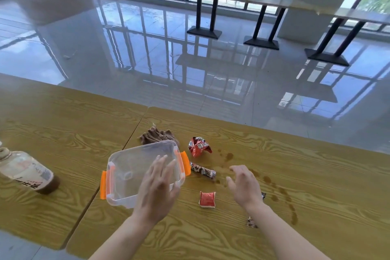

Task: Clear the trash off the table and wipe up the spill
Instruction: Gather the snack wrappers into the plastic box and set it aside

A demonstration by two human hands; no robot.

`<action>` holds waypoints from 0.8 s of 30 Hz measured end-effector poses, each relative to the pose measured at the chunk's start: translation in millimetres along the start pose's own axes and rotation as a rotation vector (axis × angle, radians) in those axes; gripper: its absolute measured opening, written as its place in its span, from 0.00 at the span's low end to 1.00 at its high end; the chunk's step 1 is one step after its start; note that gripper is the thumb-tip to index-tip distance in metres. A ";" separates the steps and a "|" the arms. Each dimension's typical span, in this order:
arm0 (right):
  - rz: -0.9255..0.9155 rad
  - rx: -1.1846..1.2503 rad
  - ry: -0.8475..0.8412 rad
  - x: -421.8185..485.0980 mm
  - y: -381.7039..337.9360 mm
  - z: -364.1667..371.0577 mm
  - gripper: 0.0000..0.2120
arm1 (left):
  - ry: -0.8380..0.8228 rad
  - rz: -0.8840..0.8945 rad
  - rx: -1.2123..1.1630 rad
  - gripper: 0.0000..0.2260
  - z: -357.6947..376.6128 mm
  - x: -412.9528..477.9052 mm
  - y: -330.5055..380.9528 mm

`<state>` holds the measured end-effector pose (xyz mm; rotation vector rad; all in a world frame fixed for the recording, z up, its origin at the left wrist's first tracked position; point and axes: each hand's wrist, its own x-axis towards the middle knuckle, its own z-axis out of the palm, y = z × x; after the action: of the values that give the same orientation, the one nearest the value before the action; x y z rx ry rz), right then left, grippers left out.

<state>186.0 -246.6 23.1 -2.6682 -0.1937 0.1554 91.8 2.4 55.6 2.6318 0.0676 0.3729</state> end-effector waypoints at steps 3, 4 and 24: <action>0.048 -0.063 -0.047 -3.6 33.0 -8.6 0.19 | -0.006 0.075 0.002 0.26 17.8 -0.7 27.9; 0.062 -0.082 -0.067 -4.7 42.2 -9.8 0.19 | -0.012 0.101 0.005 0.26 24.7 -1.9 35.9; 0.226 -0.131 -0.213 -23.9 92.8 15.7 0.11 | -0.551 0.043 0.332 0.19 142.9 8.0 55.9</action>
<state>170.5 -325.8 -30.9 -2.7955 0.0342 0.5160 137.7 -110.8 -37.6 2.9664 -0.1186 -0.3910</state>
